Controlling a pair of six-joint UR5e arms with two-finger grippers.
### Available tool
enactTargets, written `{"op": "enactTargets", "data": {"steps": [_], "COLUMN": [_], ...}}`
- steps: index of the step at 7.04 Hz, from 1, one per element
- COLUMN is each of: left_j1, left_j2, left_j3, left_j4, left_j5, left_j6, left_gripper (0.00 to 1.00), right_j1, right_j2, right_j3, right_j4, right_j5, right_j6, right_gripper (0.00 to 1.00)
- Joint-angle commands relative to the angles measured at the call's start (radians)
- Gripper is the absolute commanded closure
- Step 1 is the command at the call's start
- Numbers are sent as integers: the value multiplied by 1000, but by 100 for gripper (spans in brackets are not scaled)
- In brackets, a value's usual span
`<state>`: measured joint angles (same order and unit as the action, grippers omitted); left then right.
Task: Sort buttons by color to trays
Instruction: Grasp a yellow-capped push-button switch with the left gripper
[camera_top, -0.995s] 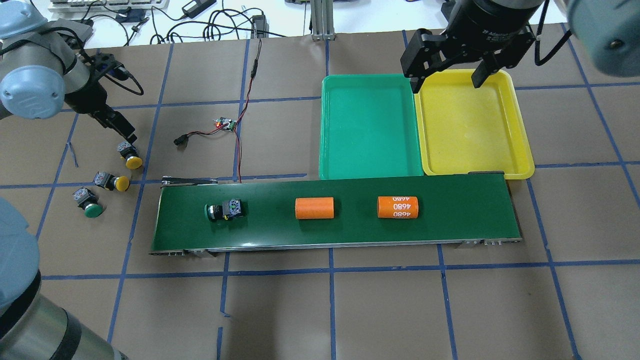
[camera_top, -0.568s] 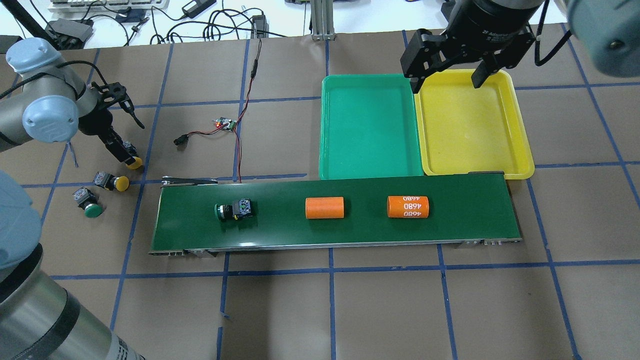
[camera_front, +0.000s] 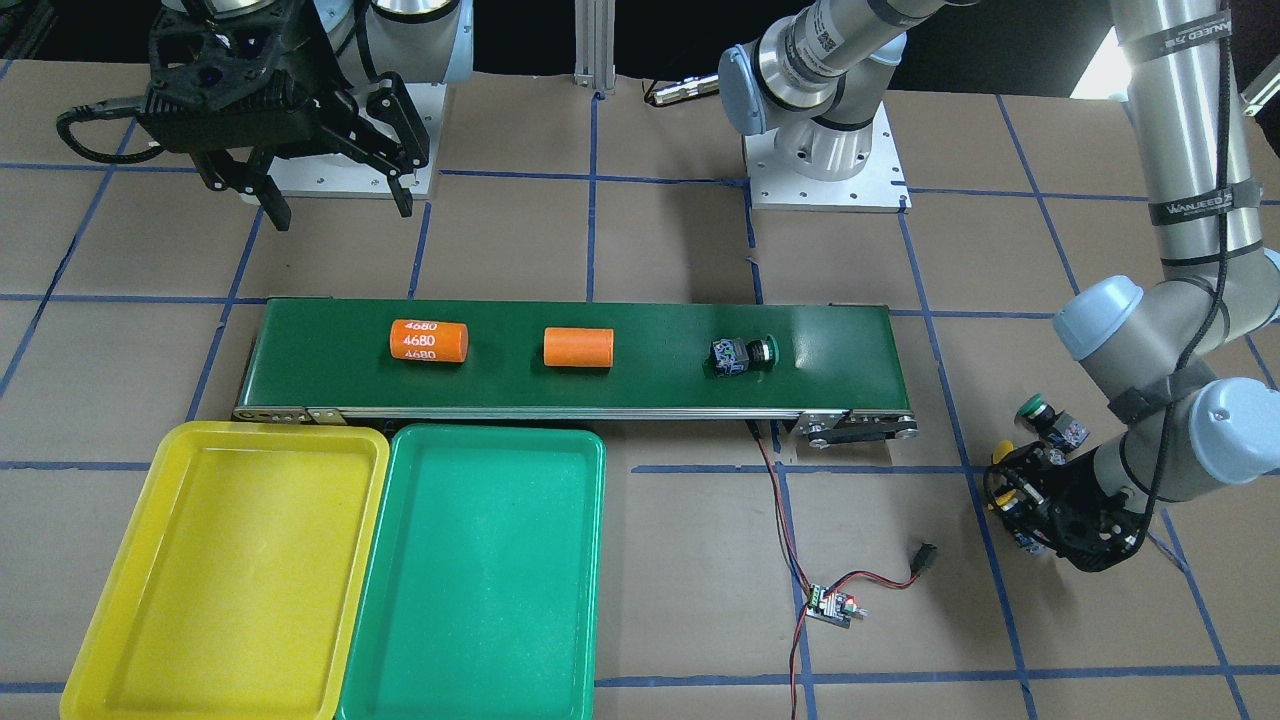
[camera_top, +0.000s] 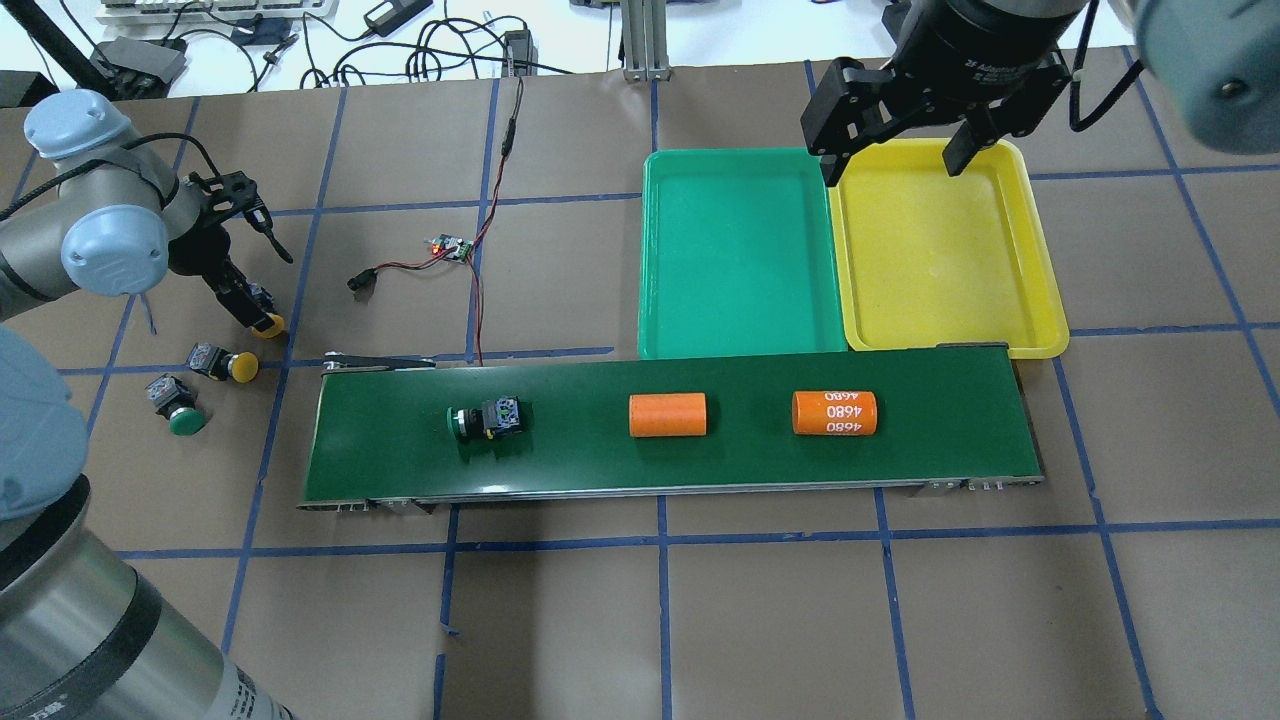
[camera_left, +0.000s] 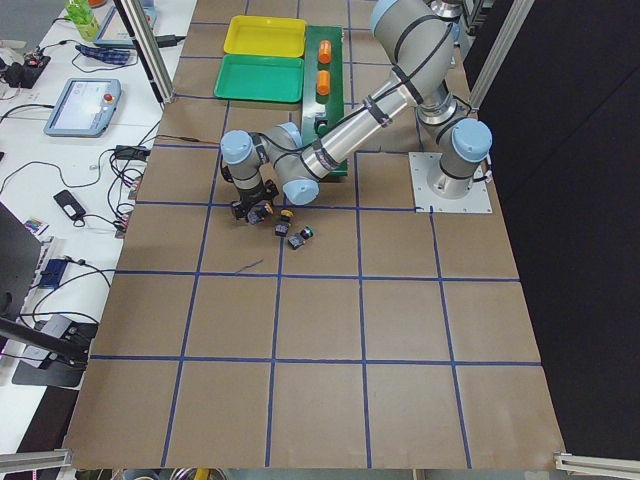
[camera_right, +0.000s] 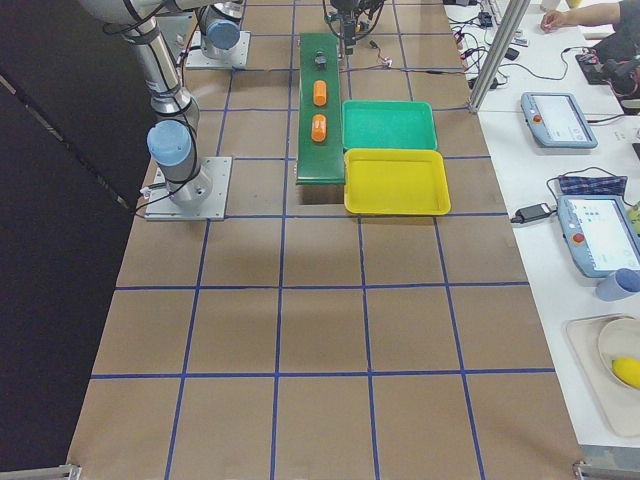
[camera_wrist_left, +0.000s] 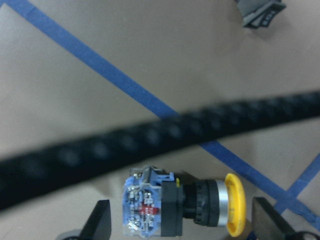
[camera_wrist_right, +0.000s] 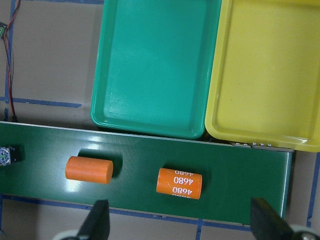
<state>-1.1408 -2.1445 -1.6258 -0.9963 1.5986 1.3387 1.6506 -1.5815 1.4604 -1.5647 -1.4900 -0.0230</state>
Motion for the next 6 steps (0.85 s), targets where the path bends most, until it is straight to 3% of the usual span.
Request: {"op": "enactTargets", "data": {"steps": [1,2,3,4,6], "left_j1": [1,3,3,3,-7], "left_j2": [-3,-5,-3,20,84], "left_j3": [-14,-5,-8,-22,-43], "left_j4": [1,1,1,-4,-72], "left_j5": [-2,-2,0,1,0], "left_j6": [-1,-19,-57,-166,-318], "left_gripper": [0,0,48,85,89], "right_j1": [0,0,0,0,0], "right_j2": [0,0,0,0,0], "right_j3": [0,0,0,1,2], "right_j4": [0,0,0,2,2], "right_j5": [0,0,0,0,-1], "right_j6": [0,0,0,0,0], "right_gripper": [0,0,0,0,0]}}
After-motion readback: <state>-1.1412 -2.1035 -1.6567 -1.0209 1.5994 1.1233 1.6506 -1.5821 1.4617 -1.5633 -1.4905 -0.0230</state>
